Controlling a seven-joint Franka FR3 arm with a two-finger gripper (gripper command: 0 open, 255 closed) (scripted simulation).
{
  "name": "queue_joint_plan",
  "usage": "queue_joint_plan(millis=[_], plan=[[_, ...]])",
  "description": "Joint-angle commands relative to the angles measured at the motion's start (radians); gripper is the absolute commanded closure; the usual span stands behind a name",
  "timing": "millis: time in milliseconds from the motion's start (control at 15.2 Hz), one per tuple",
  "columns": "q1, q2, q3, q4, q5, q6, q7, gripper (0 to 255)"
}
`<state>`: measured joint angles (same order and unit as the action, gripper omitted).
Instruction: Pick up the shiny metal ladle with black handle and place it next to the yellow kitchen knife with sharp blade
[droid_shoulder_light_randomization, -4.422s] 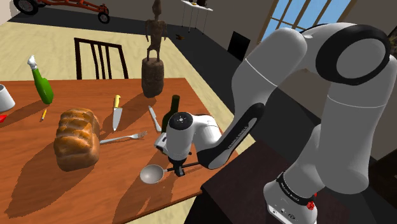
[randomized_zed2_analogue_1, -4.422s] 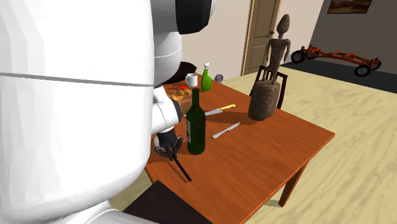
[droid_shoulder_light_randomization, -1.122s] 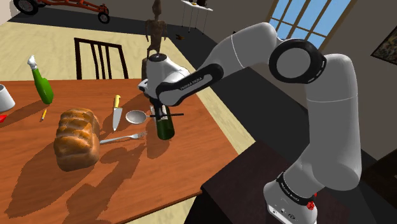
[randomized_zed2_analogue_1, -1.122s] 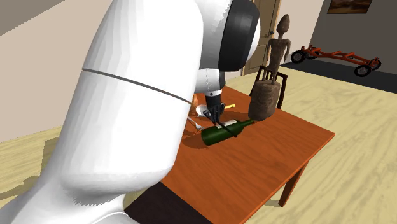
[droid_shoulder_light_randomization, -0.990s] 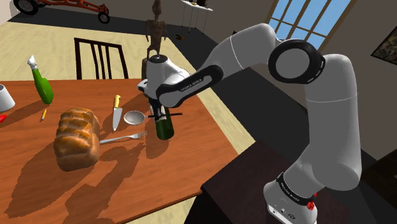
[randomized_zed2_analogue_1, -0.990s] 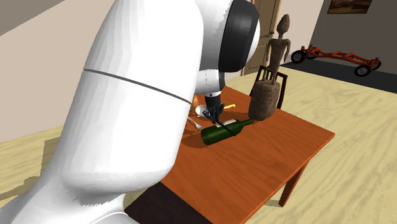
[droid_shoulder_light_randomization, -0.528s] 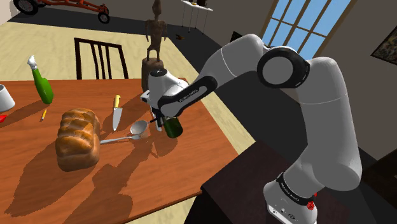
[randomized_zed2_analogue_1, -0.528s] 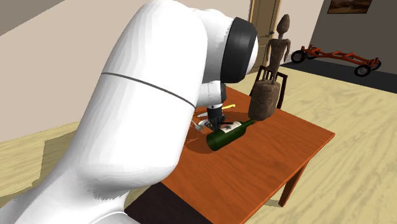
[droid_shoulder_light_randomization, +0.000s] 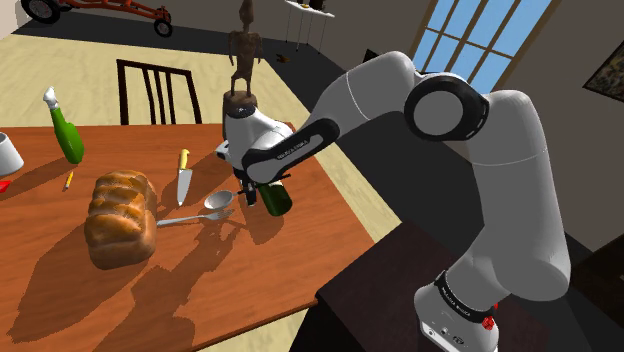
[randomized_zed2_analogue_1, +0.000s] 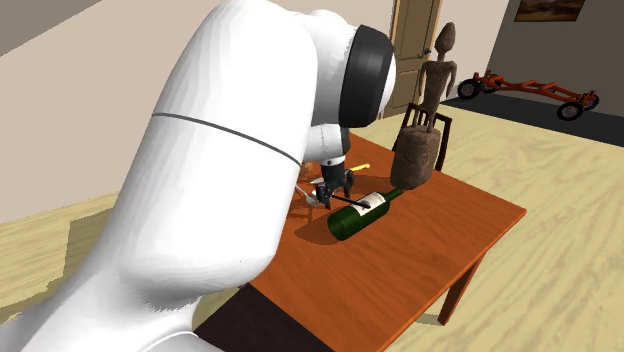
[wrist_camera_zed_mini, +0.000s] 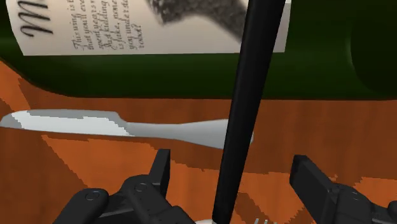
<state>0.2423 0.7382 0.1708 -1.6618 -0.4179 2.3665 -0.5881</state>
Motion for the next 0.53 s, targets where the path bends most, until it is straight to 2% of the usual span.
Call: queue_joint_plan(millis=[0, 198, 462], plan=[[0.032, -0.026, -0.004, 0.016, -0.011, -0.042, 0.028, 0], [0.085, -0.051, -0.009, 0.062, -0.029, -0.116, 0.069, 0], [0.083, -0.016, -0.018, 0.066, -0.039, -0.083, 0.074, 0]])
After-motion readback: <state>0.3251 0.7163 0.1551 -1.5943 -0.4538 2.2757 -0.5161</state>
